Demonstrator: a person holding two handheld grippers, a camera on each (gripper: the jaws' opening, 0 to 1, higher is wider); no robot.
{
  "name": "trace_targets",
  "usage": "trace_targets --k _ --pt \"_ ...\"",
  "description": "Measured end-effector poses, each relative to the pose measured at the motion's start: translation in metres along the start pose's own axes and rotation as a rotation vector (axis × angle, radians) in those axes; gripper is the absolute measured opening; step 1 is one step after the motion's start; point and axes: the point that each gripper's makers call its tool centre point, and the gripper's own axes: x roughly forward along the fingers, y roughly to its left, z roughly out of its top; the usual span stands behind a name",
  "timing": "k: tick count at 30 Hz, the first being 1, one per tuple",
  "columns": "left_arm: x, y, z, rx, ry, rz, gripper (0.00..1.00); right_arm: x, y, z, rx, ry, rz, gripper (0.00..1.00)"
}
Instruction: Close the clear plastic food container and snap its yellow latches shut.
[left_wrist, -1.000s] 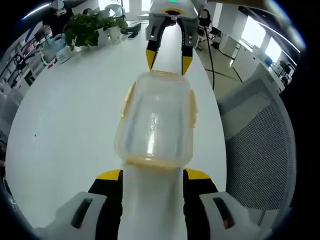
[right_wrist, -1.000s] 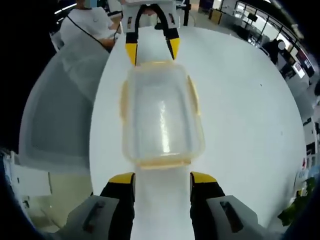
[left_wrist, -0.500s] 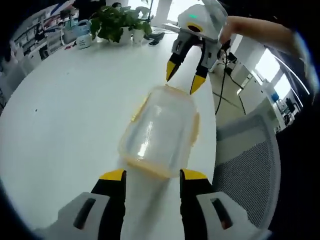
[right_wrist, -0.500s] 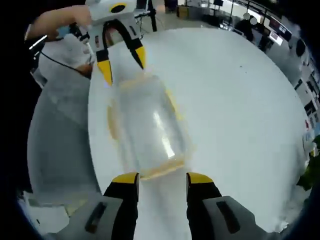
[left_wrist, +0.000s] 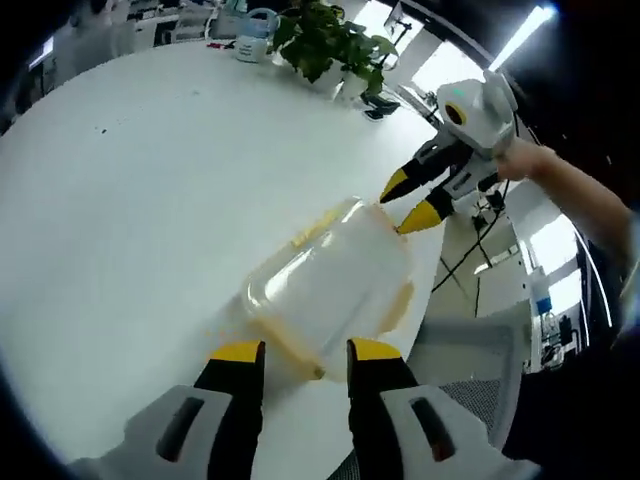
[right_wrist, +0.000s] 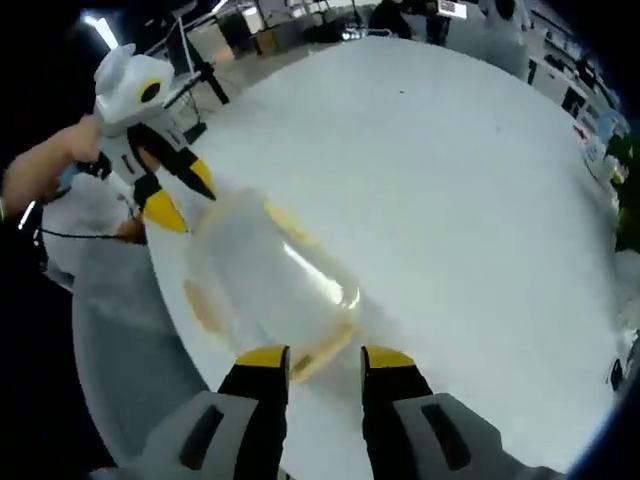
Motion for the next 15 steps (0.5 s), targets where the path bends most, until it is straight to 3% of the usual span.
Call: trace_targets --k 1,5,10,15 --pt "0.0009 0.0014 -0.0013 -0.017 -0.001 0.008 0.32 0.0010 0.0001 0.0007 0.037 -0.010 0.009 0.27" --pt "0.0022 0.0050 -0.0041 -0.072 -0.008 0.031 0.35 0.0036 -0.0048 -0.0025 0.050 -0.009 -0.024 0.29" --pt "0.0032 0.0072 -0.0051 -0.207 -0.036 0.047 0.35 0.0070 -0.0045 -0.0066 0.105 -0.005 -0.024 0.28" --pt "0.0045 0.0086 -0.0042 -0.254 -0.049 0.058 0.30 0.0097 -0.0027 -0.0058 0.155 -0.030 -0.005 0.28"
